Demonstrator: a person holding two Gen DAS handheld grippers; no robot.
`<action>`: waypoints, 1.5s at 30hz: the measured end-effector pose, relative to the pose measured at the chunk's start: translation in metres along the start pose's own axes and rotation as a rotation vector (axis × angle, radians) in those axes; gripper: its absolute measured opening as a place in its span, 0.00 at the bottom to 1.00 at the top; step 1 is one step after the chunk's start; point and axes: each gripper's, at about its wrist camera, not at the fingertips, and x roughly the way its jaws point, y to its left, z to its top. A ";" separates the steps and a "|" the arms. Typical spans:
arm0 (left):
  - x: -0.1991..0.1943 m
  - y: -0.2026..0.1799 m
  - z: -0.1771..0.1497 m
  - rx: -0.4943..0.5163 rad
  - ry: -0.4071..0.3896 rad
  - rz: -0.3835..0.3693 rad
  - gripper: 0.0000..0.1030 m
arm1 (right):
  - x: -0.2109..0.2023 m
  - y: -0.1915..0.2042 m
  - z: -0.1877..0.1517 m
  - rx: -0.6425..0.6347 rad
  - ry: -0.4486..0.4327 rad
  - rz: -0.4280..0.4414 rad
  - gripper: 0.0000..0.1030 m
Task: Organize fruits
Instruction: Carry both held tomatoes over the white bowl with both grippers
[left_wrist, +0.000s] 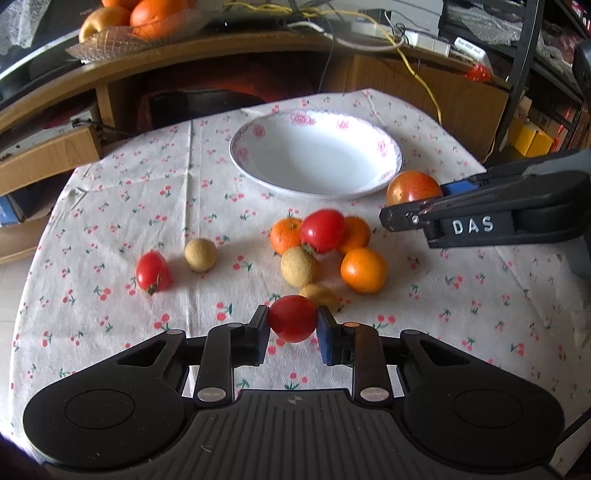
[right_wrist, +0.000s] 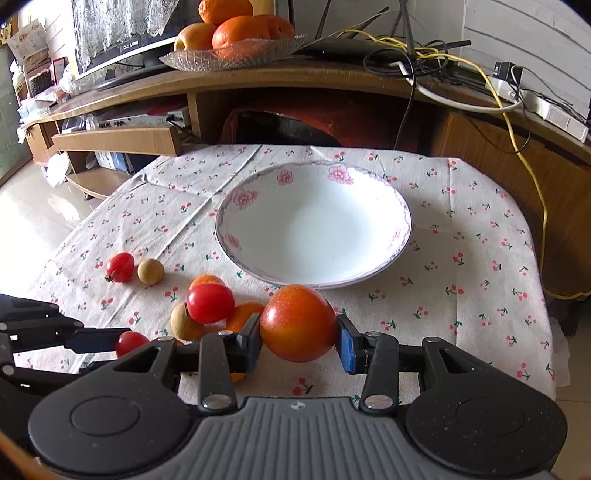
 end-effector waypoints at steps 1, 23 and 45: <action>0.000 0.000 0.002 -0.002 -0.004 0.000 0.33 | -0.001 0.000 0.001 0.000 -0.003 0.000 0.40; 0.004 0.010 0.052 -0.038 -0.088 0.024 0.33 | -0.008 0.012 0.018 -0.007 -0.045 0.008 0.40; 0.043 0.007 0.087 -0.015 -0.084 0.035 0.32 | 0.022 -0.013 0.043 0.039 -0.044 -0.051 0.40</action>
